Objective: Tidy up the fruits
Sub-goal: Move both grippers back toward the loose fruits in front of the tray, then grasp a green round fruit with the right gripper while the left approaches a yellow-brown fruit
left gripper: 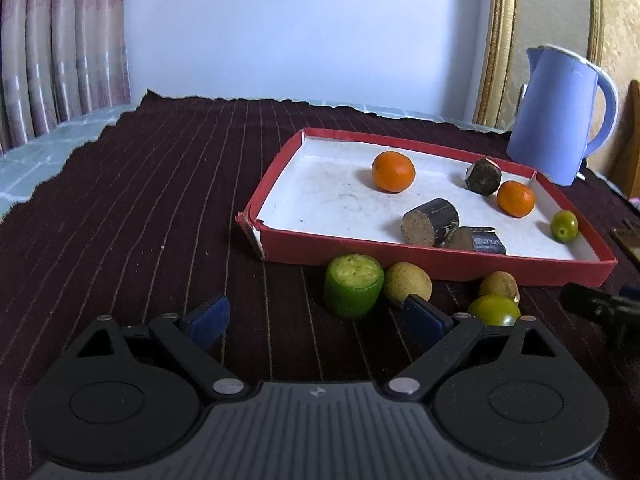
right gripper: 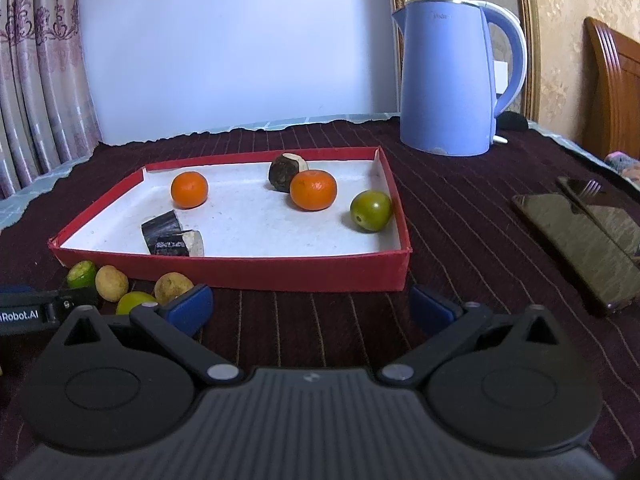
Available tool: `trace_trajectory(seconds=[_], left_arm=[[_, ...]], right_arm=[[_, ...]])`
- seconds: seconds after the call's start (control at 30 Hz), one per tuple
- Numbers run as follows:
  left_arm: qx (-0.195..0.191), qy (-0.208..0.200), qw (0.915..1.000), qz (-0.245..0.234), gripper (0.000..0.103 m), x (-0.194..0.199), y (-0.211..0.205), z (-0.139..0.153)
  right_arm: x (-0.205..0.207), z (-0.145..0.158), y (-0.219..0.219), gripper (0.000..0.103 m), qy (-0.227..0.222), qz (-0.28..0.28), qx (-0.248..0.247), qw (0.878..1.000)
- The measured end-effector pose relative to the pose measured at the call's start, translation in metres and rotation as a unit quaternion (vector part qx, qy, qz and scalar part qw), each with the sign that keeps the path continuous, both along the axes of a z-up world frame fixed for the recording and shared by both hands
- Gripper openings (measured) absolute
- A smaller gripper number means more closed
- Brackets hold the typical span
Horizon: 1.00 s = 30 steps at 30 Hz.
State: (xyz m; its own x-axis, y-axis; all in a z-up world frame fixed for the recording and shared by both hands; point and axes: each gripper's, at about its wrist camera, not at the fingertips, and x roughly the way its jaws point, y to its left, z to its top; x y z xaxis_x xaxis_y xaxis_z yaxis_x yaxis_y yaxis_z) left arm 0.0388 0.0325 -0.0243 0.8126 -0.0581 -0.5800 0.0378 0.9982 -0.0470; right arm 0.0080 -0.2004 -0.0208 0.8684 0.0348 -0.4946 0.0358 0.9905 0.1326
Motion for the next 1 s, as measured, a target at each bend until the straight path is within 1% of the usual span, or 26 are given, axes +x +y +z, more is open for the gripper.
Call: trace_trajectory(seconds=[0.13,0.27,0.4,0.53,0.7,0.8,0.83,0.9,0.93,1.0], left_arm=[[0.033,-0.001,0.9995,0.000,0.094,0.000,-0.003,0.001],[0.065,-0.009,0.9977,0.014,0.094,0.000,-0.004,0.002],[0.070,-0.005,0.9975,0.007,0.094,0.006,-0.003,0.004],[0.079,-0.004,0.9969,-0.006,0.095,0.011,-0.006,0.004],[0.089,-0.011,0.9960,-0.004,0.095,0.008,-0.010,0.000],[0.102,-0.019,0.9946,0.002,0.095,0.004,-0.012,0.001],[0.104,-0.021,0.9944,0.003,0.095,0.003,-0.011,0.001],[0.101,-0.024,0.9945,0.007,0.095,0.001,-0.009,0.001],[0.096,-0.023,0.9950,0.009,0.095,0.001,-0.007,0.001],[0.087,-0.022,0.9960,0.010,0.095,0.001,-0.003,0.002]], right_arm=[[0.000,-0.001,-0.005,0.103,-0.001,0.004,0.019,1.000],[0.000,-0.002,-0.010,0.103,-0.002,0.010,0.038,0.999],[-0.001,-0.001,-0.009,0.103,-0.005,0.017,0.043,0.999],[-0.001,-0.001,-0.003,0.103,-0.004,0.021,0.025,0.999],[-0.001,0.000,0.000,0.103,-0.003,0.024,0.013,1.000],[-0.006,0.003,-0.001,0.103,-0.018,0.028,0.016,0.999],[-0.010,0.004,0.001,0.103,-0.028,0.043,0.014,0.999],[-0.019,0.007,0.009,0.103,-0.046,0.086,0.001,0.995],[-0.024,0.008,0.018,0.103,-0.057,0.109,-0.021,0.992],[-0.029,0.009,0.037,0.103,-0.065,0.135,-0.075,0.986]])
